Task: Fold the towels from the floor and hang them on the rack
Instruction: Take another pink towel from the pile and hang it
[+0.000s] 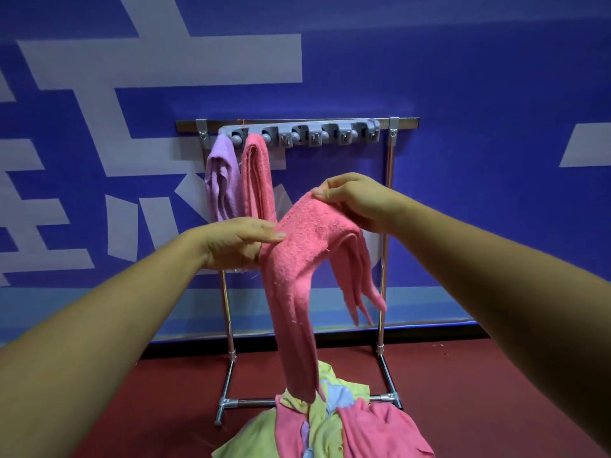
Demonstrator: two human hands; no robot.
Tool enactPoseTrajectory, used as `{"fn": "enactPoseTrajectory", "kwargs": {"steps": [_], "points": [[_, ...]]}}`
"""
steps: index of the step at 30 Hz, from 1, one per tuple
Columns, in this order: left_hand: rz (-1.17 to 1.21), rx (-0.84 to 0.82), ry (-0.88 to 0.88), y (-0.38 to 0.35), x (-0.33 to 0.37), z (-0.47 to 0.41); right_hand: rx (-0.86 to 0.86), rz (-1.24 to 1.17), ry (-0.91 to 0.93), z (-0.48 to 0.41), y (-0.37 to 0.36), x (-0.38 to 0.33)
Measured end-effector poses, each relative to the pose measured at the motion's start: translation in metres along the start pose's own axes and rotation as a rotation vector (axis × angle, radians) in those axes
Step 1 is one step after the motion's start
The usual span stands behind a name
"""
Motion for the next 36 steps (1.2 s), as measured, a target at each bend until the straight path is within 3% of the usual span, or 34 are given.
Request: {"fn": "enactPoseTrajectory", "kwargs": {"steps": [3,9,17,24,28,32,36], "points": [[0.053,0.07,-0.126,0.01,0.014,-0.007,0.012,-0.06,-0.086,0.002,0.013,0.013],[0.157,0.119,-0.167,0.023,0.052,-0.024,-0.222,-0.114,-0.142,-0.009,0.018,0.017],[-0.038,0.171,-0.166,0.042,0.101,-0.048,-0.128,0.121,0.014,-0.069,0.051,-0.009],[-0.391,0.486,-0.281,0.092,0.154,-0.067,0.023,0.597,0.123,-0.134,0.075,-0.017],[-0.472,0.643,-0.331,0.123,0.175,-0.079,0.106,0.823,0.167,-0.171,0.081,-0.015],[-0.607,0.811,-0.274,0.157,0.186,-0.099,0.202,0.886,0.217,-0.214,0.084,-0.006],[-0.752,0.919,-0.202,0.191,0.185,-0.126,0.215,1.142,0.196,-0.256,0.082,0.013]]}}
Point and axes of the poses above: each hand's wrist, its own z-axis away from the middle knuckle, its own y-axis out of the back of the hand, x = y × z, the point moved 4 cm from there along -z, towards the middle knuckle, and after that the axes turned 12 degrees about y, right-handed, at the moved point
